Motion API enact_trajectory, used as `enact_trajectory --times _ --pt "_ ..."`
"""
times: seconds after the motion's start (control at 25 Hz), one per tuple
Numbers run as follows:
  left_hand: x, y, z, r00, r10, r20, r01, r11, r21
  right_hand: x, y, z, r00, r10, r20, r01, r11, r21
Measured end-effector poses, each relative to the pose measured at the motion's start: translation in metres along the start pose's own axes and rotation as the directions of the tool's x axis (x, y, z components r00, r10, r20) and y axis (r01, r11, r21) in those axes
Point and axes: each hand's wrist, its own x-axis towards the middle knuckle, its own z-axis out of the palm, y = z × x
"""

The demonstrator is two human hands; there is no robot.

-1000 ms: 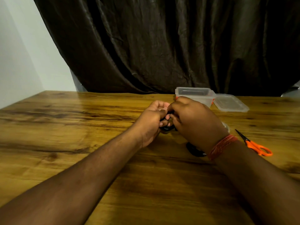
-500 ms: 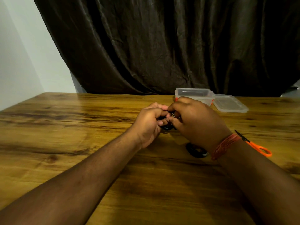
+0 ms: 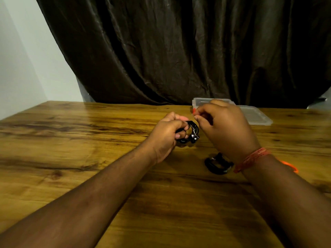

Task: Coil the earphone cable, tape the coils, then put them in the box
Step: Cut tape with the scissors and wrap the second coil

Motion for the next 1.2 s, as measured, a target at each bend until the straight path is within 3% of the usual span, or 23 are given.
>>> enact_trajectory --times 0.24,0.44,0.6,0.68,0.8,0.92,1.2 --pt "0.002 -0.003 0.001 1.000 0.014 0.009 -0.015 0.999 0.046 -0.005 -0.007 0.011 0.986 -0.126 0.113 0.150 0.958 -0.243" --pt "0.001 -0.003 0.003 1.000 -0.031 -0.007 0.031 1.000 -0.006 -0.008 -0.014 0.009 0.969 -0.197 0.149 0.234 0.927 -0.293" --pt "0.003 -0.002 0.001 0.999 -0.053 -0.007 0.053 0.996 -0.073 -0.008 -0.016 0.010 0.976 -0.158 0.147 0.197 0.928 -0.315" --pt "0.004 -0.004 0.001 1.000 -0.023 -0.003 0.023 0.998 -0.063 -0.005 -0.012 0.006 0.993 -0.082 0.081 0.100 0.966 -0.240" --pt "0.006 -0.009 -0.001 0.997 0.055 -0.055 -0.043 0.980 0.195 -0.001 -0.007 -0.002 0.999 0.038 -0.017 -0.041 0.984 -0.173" --pt "0.005 -0.013 -0.001 0.989 0.143 -0.037 -0.110 0.878 0.465 -0.001 -0.011 0.003 0.999 0.017 0.031 -0.010 0.973 -0.230" --pt "0.001 -0.013 0.002 0.968 0.244 0.054 -0.233 0.802 0.550 -0.004 -0.019 0.011 0.994 -0.078 0.076 0.102 0.916 -0.389"
